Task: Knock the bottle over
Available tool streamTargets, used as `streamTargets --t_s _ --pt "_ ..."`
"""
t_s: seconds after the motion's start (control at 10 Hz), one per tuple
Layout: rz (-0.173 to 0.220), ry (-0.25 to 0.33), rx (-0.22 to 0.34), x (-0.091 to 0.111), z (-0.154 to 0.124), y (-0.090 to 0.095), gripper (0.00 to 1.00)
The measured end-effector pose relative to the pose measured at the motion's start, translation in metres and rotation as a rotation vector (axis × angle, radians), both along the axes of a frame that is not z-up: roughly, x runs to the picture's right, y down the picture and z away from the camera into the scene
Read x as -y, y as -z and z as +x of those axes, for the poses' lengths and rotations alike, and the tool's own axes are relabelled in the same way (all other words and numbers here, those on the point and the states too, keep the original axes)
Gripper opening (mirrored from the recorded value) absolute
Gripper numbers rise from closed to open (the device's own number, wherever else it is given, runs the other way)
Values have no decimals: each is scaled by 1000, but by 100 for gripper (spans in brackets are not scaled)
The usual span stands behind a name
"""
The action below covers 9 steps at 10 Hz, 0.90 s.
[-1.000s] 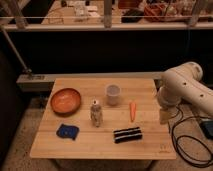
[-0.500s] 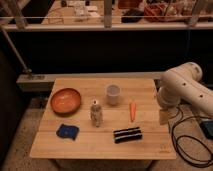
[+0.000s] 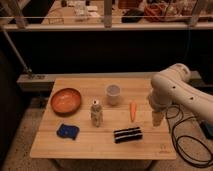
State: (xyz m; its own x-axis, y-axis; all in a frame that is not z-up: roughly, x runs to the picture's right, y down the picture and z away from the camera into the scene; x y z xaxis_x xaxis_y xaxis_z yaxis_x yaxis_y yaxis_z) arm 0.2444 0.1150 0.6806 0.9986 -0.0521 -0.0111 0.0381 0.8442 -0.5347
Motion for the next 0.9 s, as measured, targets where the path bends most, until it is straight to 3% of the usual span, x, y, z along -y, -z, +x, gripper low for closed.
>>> streamTargets --t_s 0.9 --pt "11 89 89 -8 -49 8 80"
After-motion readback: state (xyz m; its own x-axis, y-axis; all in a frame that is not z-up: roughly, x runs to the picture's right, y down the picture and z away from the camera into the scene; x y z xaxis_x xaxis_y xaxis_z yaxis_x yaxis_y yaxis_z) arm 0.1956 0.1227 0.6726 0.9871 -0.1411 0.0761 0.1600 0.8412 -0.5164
